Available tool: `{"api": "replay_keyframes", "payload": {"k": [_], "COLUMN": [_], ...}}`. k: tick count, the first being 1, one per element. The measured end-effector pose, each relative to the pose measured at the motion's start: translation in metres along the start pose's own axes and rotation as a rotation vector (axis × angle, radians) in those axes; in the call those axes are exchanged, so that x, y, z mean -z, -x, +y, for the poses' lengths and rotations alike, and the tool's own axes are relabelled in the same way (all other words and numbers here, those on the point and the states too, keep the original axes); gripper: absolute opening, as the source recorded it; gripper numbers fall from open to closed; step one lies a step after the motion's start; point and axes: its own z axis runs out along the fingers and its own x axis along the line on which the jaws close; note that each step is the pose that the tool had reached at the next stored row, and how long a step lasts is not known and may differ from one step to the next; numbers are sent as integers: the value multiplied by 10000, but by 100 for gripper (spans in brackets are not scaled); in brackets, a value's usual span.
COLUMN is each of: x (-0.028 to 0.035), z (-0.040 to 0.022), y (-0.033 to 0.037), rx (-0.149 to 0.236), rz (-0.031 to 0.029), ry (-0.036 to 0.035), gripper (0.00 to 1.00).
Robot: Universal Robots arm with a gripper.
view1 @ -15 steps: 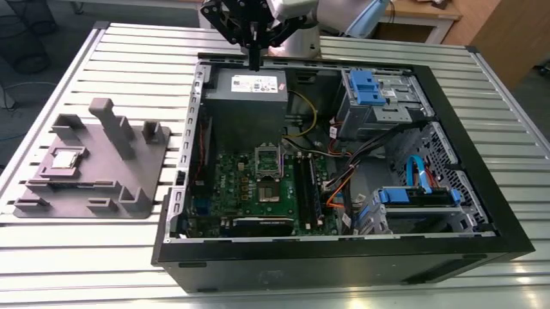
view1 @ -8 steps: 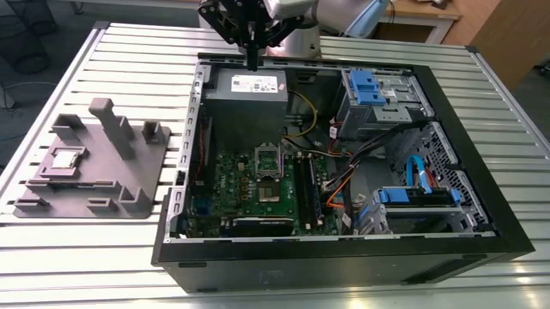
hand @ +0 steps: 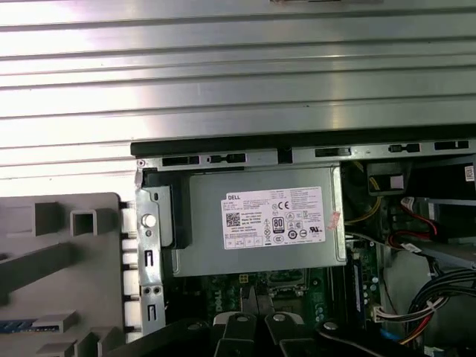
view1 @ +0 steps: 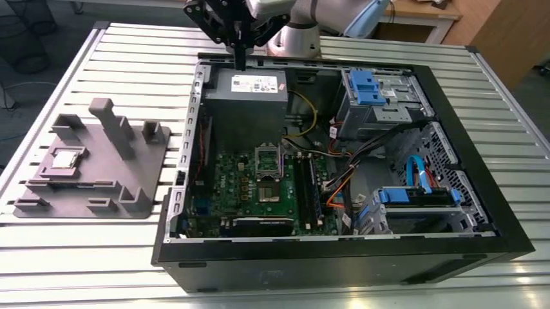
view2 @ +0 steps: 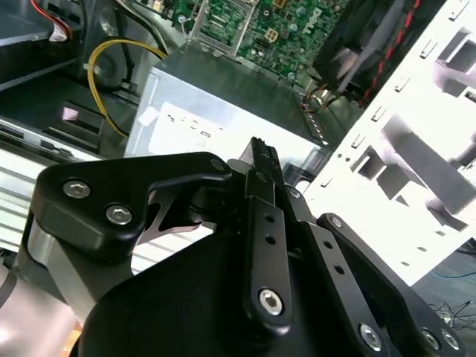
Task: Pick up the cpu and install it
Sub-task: 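Reach for the cpu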
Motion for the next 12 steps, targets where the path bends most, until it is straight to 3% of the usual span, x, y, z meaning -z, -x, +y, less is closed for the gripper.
{"api": "replay_keyframes", "payload": {"k": [12], "x": [-1], "z": [-16], "y": [-213], "rx": [0], "rz": [-2], "ry": [1], "gripper": [11]}}
